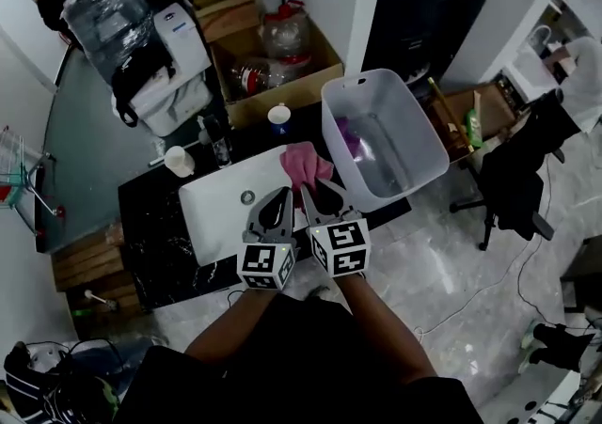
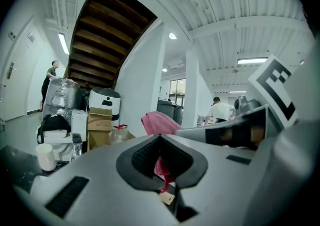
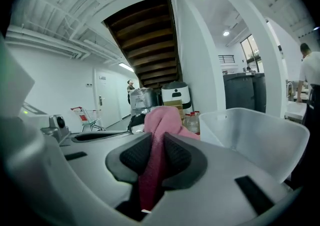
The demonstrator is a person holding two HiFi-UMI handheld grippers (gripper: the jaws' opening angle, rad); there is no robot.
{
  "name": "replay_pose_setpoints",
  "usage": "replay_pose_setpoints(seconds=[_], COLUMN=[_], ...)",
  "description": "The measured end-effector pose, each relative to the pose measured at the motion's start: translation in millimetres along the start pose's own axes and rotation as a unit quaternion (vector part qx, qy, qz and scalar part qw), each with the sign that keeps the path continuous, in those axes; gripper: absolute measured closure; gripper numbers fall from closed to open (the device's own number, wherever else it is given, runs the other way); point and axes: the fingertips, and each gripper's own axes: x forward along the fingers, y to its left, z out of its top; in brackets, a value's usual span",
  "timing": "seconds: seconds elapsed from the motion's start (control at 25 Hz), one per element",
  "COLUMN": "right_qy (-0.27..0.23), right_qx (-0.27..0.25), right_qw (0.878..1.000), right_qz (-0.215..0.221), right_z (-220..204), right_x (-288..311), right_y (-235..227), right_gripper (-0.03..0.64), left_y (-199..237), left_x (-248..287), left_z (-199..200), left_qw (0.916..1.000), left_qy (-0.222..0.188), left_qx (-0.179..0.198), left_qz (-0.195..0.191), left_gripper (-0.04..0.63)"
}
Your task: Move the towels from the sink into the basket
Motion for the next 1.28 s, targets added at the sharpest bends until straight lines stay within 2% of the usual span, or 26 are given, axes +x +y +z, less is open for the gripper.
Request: replay_pose_setpoints(seconds=[0.16, 0.48, 0.68, 1.04, 1.28], right_qy=[-0.010, -0.021, -0.025, -0.006, 0.027], right_qx=[0.002, -0.036, -0.002, 0.020, 0.013], right_qw=[1.000, 0.999, 0.999, 0.997, 0.997], right_qz=[0.013, -0.028, -0.046, -0.077, -0.068], right_z=[9, 29, 32, 38, 39], right_x=[-18, -49, -50, -32, -2], right_y=[-25, -76, -113, -185, -229], right_gripper=[0.534, 0.534, 0.534, 0.532, 0.531], left_y=[-32, -80, -99, -104, -90], left_x=[24, 56, 76, 127, 158], left_z=[7, 21, 34, 39, 45], left_qw=[0.9999, 0.9992, 0.9986, 0.9989, 0.9992], left_qy=[-0.006, -0.011, -0.017, -0.023, -0.033], left_qx=[0.008, 0.008, 0.009, -0.007, -0.019], left_qz=[-0.012, -0.037, -0.049, -0.040, -0.012], left_gripper=[0.583, 0.583, 0.583, 0.583, 0.583])
